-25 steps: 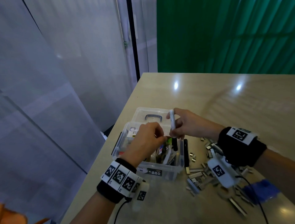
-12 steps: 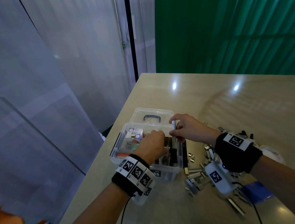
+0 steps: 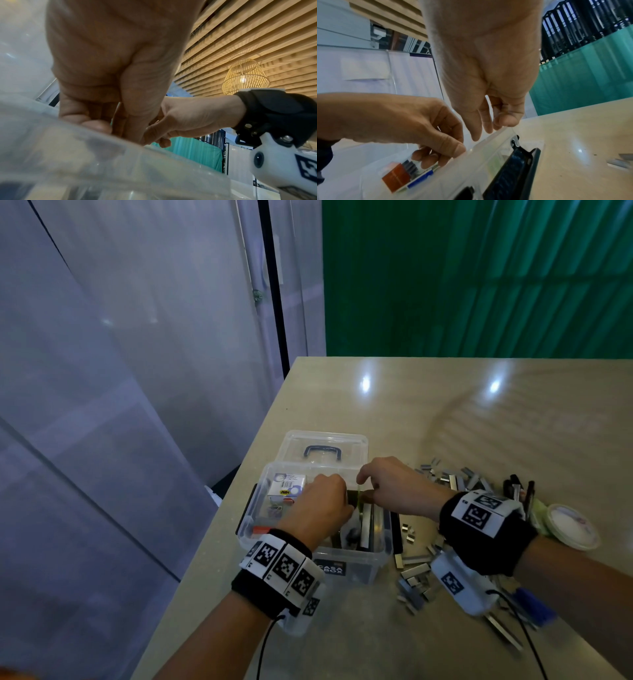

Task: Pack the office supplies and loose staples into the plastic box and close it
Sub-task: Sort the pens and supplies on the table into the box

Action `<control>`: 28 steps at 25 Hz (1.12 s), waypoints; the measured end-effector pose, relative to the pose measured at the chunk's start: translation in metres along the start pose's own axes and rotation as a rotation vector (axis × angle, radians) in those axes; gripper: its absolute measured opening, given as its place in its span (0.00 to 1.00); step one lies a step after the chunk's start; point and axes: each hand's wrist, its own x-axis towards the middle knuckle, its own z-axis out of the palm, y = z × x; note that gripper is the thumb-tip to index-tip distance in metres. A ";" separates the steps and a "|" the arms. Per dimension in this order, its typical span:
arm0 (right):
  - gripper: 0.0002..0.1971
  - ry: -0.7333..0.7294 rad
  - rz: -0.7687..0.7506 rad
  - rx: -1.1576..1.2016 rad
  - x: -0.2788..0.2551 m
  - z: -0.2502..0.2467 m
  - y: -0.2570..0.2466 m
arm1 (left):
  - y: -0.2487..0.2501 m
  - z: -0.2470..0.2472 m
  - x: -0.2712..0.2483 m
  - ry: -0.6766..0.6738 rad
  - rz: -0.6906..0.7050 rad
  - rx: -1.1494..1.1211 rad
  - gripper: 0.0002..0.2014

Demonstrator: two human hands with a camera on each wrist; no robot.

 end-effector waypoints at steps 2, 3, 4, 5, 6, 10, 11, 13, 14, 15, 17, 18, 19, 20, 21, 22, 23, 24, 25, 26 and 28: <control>0.15 0.020 -0.007 0.026 -0.006 -0.007 0.003 | 0.002 -0.001 0.002 0.035 0.033 -0.002 0.07; 0.15 0.025 -0.011 0.045 -0.009 -0.011 0.005 | 0.003 -0.002 0.004 0.055 0.056 0.001 0.07; 0.14 0.028 -0.010 0.065 -0.015 -0.015 0.008 | 0.007 -0.003 0.004 0.075 0.082 0.003 0.07; 0.14 0.028 -0.008 0.089 -0.021 -0.020 0.012 | 0.013 -0.004 0.004 0.091 0.107 0.004 0.08; 0.13 0.028 -0.004 0.115 -0.029 -0.026 0.017 | 0.020 -0.005 0.004 0.108 0.134 0.004 0.09; 0.10 0.036 0.023 0.177 -0.065 -0.050 0.048 | 0.061 -0.003 0.002 0.158 0.252 -0.034 0.10; 0.09 0.033 0.034 0.186 -0.072 -0.054 0.055 | 0.070 -0.002 0.001 0.166 0.271 -0.044 0.10; 0.08 0.028 0.053 0.194 -0.089 -0.061 0.075 | 0.092 0.002 0.000 0.173 0.301 -0.043 0.09; 0.07 0.026 0.065 0.195 -0.098 -0.063 0.086 | 0.103 0.005 0.000 0.178 0.310 -0.040 0.08; 0.07 0.022 0.076 0.194 -0.106 -0.065 0.096 | 0.114 0.009 0.001 0.180 0.313 -0.038 0.08; 0.07 0.004 0.091 0.198 -0.123 -0.068 0.120 | 0.134 0.019 0.001 0.171 0.317 -0.036 0.07; 0.08 0.001 0.103 0.197 -0.131 -0.069 0.133 | 0.145 0.024 0.001 0.162 0.316 -0.028 0.07; 0.08 -0.005 0.124 0.198 -0.138 -0.069 0.145 | 0.153 0.030 0.000 0.147 0.316 -0.023 0.08; 0.08 -0.008 0.149 0.204 -0.145 -0.069 0.160 | 0.162 0.039 -0.001 0.123 0.312 -0.023 0.08; 0.09 -0.009 0.172 0.216 -0.153 -0.067 0.175 | 0.170 0.050 -0.002 0.094 0.297 -0.019 0.08; 0.09 -0.007 0.193 0.237 -0.160 -0.063 0.189 | 0.176 0.062 -0.004 0.067 0.280 -0.016 0.08; 0.09 -0.006 0.215 0.261 -0.167 -0.058 0.202 | 0.181 0.074 -0.005 0.041 0.263 -0.013 0.08; 0.09 -0.011 0.239 0.284 -0.174 -0.052 0.213 | 0.183 0.086 -0.005 0.023 0.246 -0.020 0.07; 0.10 -0.020 0.261 0.304 -0.179 -0.044 0.224 | 0.183 0.097 -0.005 0.009 0.220 -0.026 0.07; 0.12 -0.032 0.277 0.314 -0.185 -0.036 0.234 | 0.184 0.106 -0.004 -0.001 0.196 -0.034 0.07; 0.13 -0.049 0.294 0.317 -0.191 -0.023 0.249 | 0.180 0.118 -0.002 -0.011 0.166 -0.046 0.12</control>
